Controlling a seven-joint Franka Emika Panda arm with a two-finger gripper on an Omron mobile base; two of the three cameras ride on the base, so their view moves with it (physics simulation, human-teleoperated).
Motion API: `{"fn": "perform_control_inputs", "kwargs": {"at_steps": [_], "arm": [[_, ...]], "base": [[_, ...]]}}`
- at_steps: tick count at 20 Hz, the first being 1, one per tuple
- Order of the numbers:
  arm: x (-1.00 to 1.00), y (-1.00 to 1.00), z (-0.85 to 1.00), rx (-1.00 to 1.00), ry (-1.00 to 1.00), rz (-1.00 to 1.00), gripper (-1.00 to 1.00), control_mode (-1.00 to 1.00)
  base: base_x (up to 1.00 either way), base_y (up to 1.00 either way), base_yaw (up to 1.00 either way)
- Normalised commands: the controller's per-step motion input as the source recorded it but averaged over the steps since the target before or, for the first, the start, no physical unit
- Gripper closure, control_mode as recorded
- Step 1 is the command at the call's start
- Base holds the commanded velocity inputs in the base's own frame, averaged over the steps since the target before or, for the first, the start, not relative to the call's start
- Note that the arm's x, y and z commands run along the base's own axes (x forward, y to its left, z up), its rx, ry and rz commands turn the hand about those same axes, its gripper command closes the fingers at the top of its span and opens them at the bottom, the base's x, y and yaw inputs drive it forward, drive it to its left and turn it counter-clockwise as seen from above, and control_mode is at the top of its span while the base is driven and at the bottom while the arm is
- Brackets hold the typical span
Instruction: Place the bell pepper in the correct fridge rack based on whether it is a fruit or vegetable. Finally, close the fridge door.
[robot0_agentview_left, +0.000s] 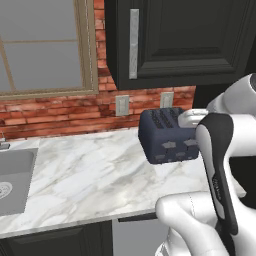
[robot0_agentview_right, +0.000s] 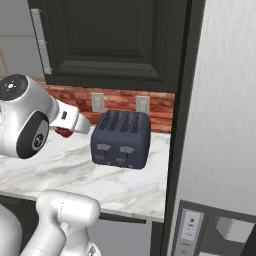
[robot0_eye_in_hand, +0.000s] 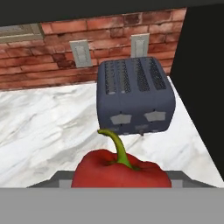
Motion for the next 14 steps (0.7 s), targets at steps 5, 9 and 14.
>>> {"fn": "perform_control_inputs", "kwargs": {"at_steps": [5,9,14], "arm": [[0.00,0.00,0.00,0.00,0.00,0.00,1.00,-1.00],[0.01,0.00,0.00,0.00,0.00,0.00,1.00,-1.00],[-0.13,-0.01,0.00,0.00,0.00,-0.01,1.00,1.00]], "base": [[0.00,0.00,0.00],[0.00,0.00,0.00],[-0.50,-0.05,-0.03]]}}
